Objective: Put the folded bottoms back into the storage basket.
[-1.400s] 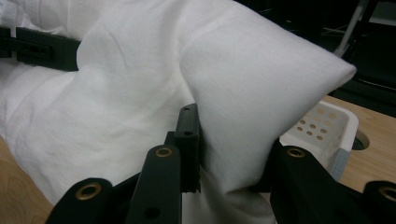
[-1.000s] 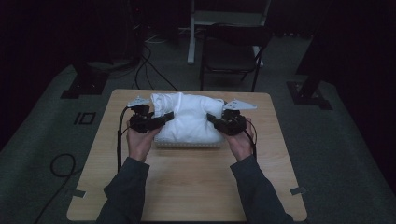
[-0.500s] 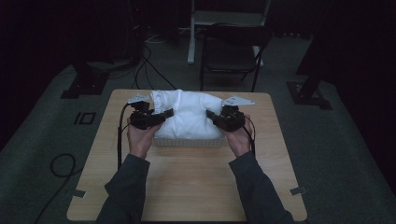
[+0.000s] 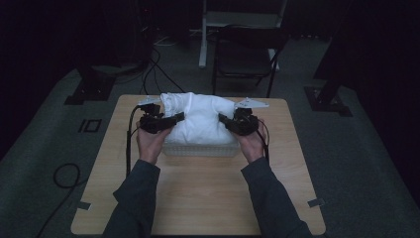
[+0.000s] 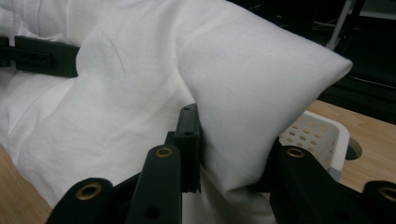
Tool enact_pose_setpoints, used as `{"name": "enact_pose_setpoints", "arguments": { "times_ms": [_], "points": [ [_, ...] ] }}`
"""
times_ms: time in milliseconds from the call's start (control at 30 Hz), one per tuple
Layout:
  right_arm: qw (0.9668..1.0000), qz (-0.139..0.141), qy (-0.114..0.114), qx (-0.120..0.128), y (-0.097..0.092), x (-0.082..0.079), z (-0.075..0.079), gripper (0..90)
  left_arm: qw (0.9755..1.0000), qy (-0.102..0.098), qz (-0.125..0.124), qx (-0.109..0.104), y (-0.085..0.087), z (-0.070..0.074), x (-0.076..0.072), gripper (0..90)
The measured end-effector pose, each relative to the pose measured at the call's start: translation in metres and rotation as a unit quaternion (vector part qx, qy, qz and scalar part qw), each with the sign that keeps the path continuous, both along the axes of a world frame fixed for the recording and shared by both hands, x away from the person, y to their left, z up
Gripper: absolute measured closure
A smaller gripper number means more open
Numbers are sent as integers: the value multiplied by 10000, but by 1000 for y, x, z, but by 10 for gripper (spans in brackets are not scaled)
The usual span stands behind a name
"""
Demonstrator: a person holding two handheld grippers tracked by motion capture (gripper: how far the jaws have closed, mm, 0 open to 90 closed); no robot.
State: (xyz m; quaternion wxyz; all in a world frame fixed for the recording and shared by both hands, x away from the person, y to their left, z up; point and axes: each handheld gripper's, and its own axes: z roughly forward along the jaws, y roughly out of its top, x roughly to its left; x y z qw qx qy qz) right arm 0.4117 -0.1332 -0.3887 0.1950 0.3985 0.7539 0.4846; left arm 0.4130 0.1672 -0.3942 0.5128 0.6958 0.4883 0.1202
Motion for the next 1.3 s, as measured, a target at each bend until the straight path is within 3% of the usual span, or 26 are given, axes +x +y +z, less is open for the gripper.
{"name": "enact_pose_setpoints", "arguments": {
  "times_ms": [500, 933, 1300],
  "points": [
    [9999, -143, 68, -40, 4, 15, -1, 721, 9998, 104, 150, -64, 0, -6, 14, 532],
    [9996, -270, 87, -27, 4, 25, -3, 723, 9996, 119, 222, 90, -7, -5, 26, 533],
    [9991, -363, 200, -33, 7, 33, -13, 723, 9991, 216, 344, 136, -8, -16, 36, 532]
  ]
}}
